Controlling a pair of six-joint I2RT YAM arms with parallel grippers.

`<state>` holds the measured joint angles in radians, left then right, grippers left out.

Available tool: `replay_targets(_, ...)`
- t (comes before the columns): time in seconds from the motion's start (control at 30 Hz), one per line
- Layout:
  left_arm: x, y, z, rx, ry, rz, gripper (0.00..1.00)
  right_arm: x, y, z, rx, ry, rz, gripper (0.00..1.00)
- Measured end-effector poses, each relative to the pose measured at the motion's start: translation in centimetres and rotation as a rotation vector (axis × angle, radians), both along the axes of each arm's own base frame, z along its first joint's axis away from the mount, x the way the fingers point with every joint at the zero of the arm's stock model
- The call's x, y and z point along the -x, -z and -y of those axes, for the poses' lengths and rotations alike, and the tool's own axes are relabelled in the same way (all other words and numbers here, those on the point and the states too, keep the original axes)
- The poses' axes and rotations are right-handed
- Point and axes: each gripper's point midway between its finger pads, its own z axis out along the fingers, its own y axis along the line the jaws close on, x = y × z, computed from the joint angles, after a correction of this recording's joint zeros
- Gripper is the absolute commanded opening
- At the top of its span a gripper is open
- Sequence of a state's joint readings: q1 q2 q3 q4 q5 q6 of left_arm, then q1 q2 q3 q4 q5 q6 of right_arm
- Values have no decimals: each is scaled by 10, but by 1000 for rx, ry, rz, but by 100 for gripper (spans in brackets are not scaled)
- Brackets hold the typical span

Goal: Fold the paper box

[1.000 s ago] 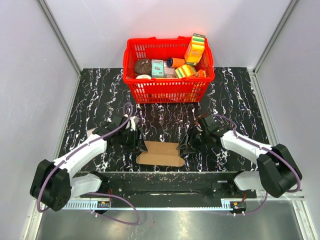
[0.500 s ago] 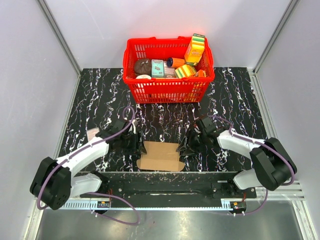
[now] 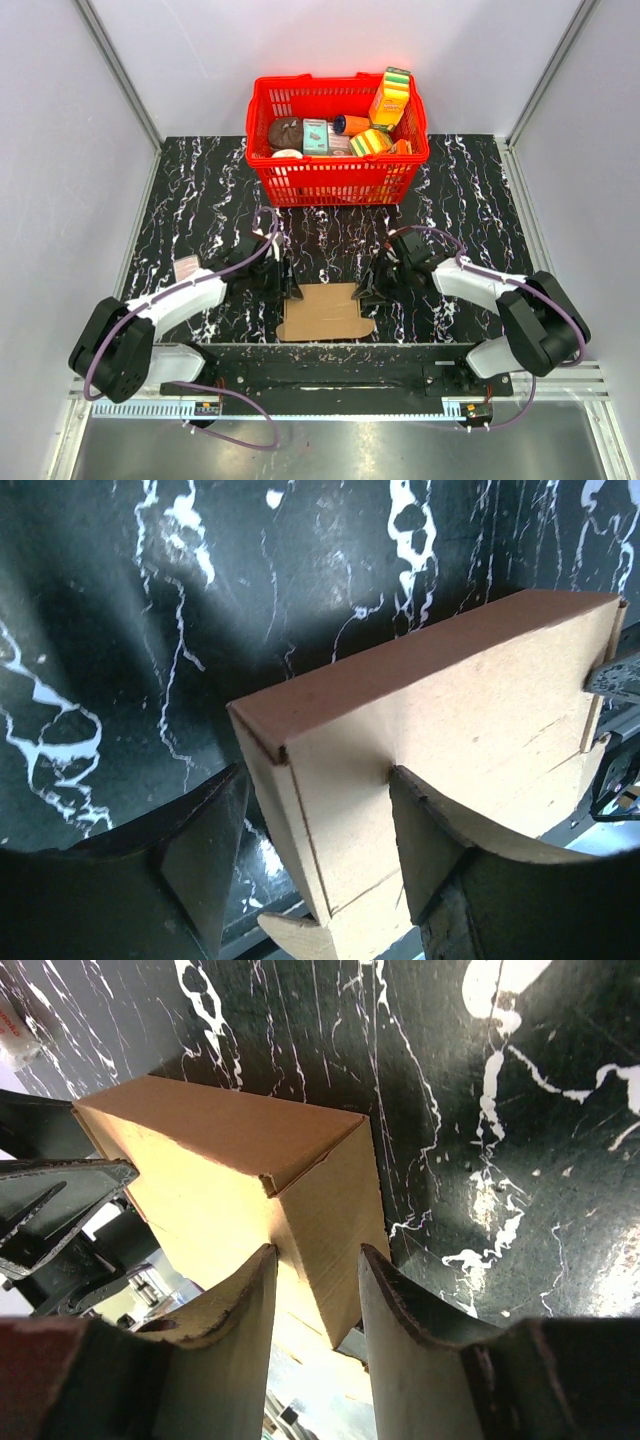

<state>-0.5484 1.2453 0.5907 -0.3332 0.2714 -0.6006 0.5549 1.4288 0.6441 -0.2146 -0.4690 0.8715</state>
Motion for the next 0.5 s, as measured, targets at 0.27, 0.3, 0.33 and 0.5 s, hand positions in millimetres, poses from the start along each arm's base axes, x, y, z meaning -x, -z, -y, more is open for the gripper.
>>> replay_targets(0.27, -15, 0, 12, 14, 8, 10, 62, -15, -1, 4, 48, 18, 66, 44)
replay_targets(0.3, -18, -1, 14, 14, 8, 11, 62, -18, -1, 5, 59, 23, 78, 44)
replay_targets(0.33, -21, -1, 16, 15, 8, 12, 62, -21, -2, 7, 69, 28, 94, 44)
replay_targets(0.5, -41, -4, 28, 20, 11, 24, 62, -36, -5, 12, 116, 51, 161, 44)
